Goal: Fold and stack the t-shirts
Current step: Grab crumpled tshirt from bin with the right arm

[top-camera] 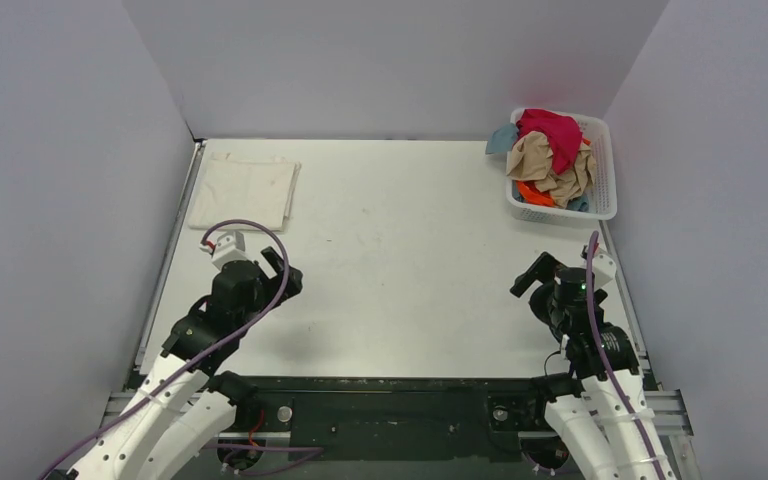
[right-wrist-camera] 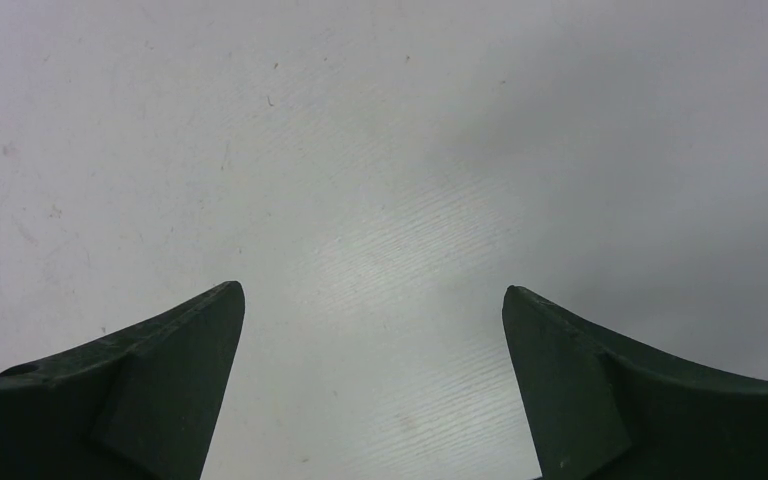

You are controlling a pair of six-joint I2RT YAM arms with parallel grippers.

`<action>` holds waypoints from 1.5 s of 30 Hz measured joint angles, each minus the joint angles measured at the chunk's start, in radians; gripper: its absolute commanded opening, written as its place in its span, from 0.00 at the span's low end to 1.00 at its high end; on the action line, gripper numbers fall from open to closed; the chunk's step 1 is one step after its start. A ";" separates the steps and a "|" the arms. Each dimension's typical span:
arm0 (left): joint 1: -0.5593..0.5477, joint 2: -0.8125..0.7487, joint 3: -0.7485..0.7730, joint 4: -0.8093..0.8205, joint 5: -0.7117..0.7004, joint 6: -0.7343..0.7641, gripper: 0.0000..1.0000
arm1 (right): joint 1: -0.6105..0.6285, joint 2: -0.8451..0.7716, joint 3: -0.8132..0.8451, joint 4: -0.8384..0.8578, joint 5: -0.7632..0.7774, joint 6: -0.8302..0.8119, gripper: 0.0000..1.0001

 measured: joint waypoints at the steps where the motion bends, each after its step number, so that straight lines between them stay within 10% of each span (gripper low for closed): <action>1: 0.000 0.004 0.000 0.002 0.000 0.000 0.95 | 0.000 0.005 0.005 0.000 0.002 -0.003 0.99; 9: 0.000 0.060 0.000 0.078 0.003 0.006 0.95 | 0.000 0.195 0.190 0.053 0.095 -0.042 1.00; 29: 0.020 0.309 0.048 0.215 0.026 0.052 0.95 | -0.224 1.262 1.149 0.116 0.083 -0.180 0.87; 45: 0.064 0.412 0.057 0.249 0.091 0.056 0.95 | -0.220 1.382 1.101 0.234 -0.087 -0.015 0.80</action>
